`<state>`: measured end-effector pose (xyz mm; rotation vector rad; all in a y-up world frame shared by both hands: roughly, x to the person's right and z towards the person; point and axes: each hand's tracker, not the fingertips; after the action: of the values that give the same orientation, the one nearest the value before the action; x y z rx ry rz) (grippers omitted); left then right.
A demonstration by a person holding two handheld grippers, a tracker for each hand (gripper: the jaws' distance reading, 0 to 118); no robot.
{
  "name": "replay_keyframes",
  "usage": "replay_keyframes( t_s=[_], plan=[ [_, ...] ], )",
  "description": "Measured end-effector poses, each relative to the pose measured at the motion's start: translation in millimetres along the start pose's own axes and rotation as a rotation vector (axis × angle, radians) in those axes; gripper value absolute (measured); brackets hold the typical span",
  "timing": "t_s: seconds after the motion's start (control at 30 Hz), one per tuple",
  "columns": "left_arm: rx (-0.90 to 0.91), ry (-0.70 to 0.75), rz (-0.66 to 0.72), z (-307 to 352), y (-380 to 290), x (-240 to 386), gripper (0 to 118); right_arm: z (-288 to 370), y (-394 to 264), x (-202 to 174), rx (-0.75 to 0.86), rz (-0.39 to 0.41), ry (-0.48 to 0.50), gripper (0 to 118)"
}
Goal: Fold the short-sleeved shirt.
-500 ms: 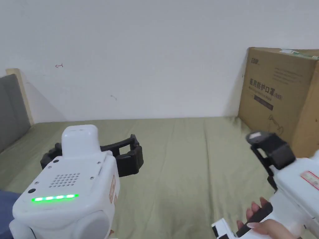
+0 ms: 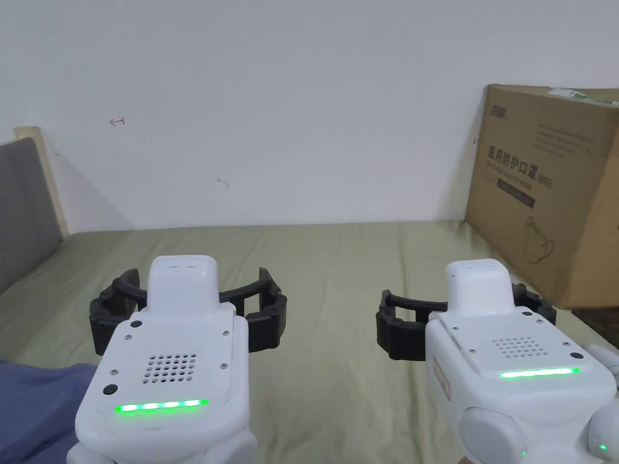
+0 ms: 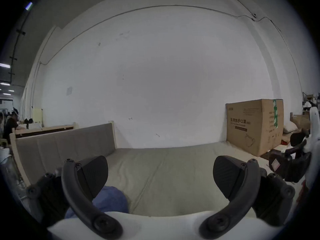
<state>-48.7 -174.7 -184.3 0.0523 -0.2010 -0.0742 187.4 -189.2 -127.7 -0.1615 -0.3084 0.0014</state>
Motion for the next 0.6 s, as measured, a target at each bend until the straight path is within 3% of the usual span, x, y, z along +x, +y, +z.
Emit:
replay_keyframes(
  t_s=[0.07, 0.3, 0.47, 0.6],
  plan=[
    [0.003, 0.005, -0.002, 0.1, -3.4, -0.7, 118, 3.6, 0.3, 4.9, 0.011, -0.043, 0.029, 118],
    [-0.013, -0.043, 0.027, 1.0, -5.0, -2.4, 118, 10.9, 6.1, 6.9, 0.054, -0.007, 0.012, 118],
    [-0.016, -0.05, 0.008, 1.2, -5.6, 0.7, 118, 15.4, 11.2, 14.6, 0.09, -0.089, 0.001, 118],
    [-0.014, -0.054, 0.012, 3.0, -6.2, 0.8, 118, 18.7, 12.8, 14.8, 0.121, -0.084, -0.01, 118]
  ],
)
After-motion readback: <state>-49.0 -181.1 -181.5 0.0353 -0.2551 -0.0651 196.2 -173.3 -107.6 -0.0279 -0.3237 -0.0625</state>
